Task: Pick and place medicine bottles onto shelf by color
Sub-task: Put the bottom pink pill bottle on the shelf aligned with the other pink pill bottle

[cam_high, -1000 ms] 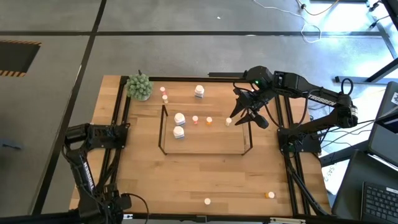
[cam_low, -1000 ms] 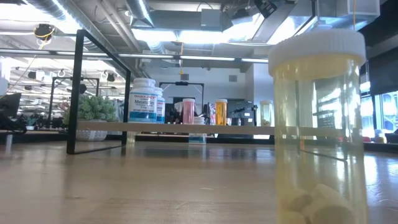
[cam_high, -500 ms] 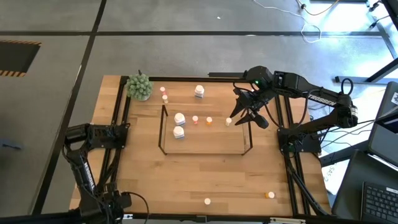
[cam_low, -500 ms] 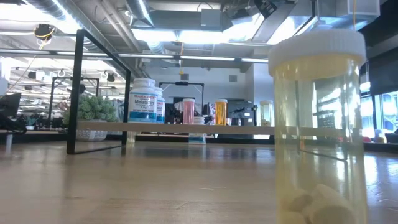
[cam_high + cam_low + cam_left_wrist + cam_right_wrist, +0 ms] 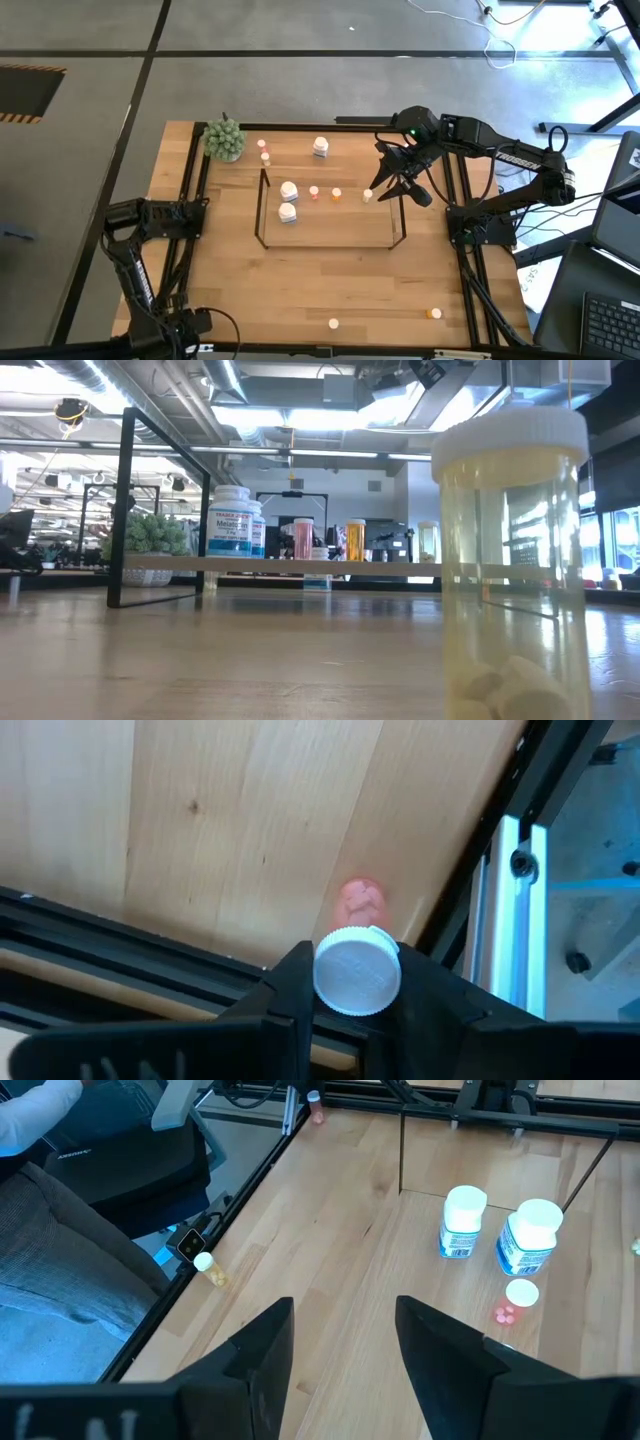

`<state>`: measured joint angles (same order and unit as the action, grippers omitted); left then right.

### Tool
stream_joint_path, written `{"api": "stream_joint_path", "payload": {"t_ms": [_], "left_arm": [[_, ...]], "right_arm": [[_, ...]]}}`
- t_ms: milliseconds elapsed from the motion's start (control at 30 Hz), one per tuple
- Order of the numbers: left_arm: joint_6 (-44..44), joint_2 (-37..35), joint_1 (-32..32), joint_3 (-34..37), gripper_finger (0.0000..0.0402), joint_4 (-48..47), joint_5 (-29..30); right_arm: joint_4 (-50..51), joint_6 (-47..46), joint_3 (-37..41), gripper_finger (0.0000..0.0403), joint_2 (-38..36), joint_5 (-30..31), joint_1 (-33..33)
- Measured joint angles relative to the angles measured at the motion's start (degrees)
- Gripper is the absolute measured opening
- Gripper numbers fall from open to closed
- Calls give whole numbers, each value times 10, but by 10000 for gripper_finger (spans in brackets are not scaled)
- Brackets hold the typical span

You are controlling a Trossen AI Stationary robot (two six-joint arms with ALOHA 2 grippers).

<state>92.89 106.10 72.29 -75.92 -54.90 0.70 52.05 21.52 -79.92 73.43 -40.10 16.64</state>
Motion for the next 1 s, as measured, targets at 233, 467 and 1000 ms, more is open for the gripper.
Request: {"api": "stream_joint_path", "payload": {"t_ms": [233, 467, 1000], "left_arm": [[1, -3, -31, 0, 95, 1, -9], [0, -49, -65, 0, 94, -26, -9], [-84, -225, -199, 0, 93, -115, 0]], "right_arm": [[0, 0, 0, 179, 0, 0, 0], [0, 0, 0, 179, 0, 0, 0], [0, 0, 0, 179, 0, 0, 0]]}}
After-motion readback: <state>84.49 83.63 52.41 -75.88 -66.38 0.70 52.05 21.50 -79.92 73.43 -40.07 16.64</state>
